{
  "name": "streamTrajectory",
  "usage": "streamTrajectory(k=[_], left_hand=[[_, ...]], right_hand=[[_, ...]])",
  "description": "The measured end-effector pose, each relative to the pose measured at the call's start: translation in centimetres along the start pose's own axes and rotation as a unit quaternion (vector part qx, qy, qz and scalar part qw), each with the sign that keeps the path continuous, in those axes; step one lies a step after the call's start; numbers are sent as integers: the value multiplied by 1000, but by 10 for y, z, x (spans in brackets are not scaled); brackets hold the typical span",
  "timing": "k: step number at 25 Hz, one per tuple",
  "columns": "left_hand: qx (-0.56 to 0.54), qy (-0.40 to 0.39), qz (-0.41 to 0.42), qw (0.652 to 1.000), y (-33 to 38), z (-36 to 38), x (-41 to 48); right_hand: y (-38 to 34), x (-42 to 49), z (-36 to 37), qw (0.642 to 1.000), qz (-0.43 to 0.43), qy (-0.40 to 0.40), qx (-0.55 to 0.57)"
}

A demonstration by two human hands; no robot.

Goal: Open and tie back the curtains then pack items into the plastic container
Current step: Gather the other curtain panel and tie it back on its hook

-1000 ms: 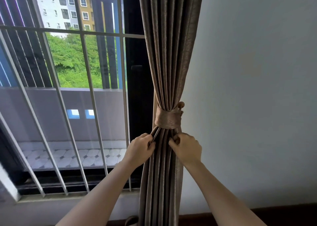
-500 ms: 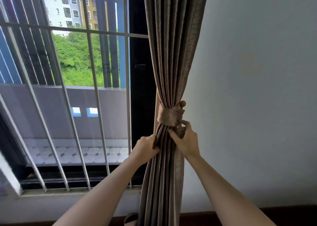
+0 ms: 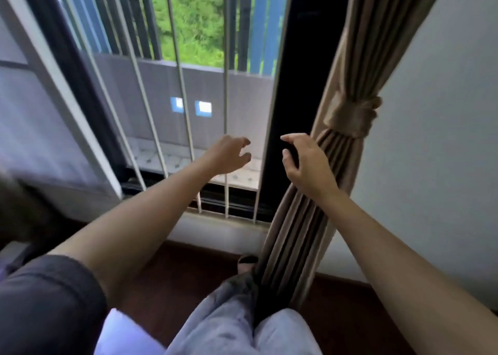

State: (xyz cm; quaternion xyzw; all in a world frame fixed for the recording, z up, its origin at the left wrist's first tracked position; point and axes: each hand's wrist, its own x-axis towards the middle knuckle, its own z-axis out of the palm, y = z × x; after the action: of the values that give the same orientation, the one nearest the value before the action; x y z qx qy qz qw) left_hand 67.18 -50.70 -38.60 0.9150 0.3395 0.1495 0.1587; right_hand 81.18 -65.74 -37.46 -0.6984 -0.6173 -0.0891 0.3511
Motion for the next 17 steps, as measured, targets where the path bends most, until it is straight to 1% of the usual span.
streamTrajectory(k=[2, 4, 7, 10, 13, 17], left_hand=[[21, 30, -2, 999, -21, -12, -1], [48, 49, -20, 997, -53, -19, -4], [94, 74, -56, 991, -97, -41, -8], [123, 78, -114, 983, -134, -95, -7], [154, 74, -174, 970, -169, -156, -7], [176, 93, -255, 946, -218, -234, -26]], right_hand=[[-12, 13, 33, 998, -1, -55, 2], [-27, 35, 75, 991, -2, -134, 25], [-52, 77, 123, 978, -17, -202, 55], [-81, 130, 146, 969, -61, -233, 48], [-125, 186, 156, 958, -138, -247, 42], [-207, 250, 163, 932, -236, -261, 85]])
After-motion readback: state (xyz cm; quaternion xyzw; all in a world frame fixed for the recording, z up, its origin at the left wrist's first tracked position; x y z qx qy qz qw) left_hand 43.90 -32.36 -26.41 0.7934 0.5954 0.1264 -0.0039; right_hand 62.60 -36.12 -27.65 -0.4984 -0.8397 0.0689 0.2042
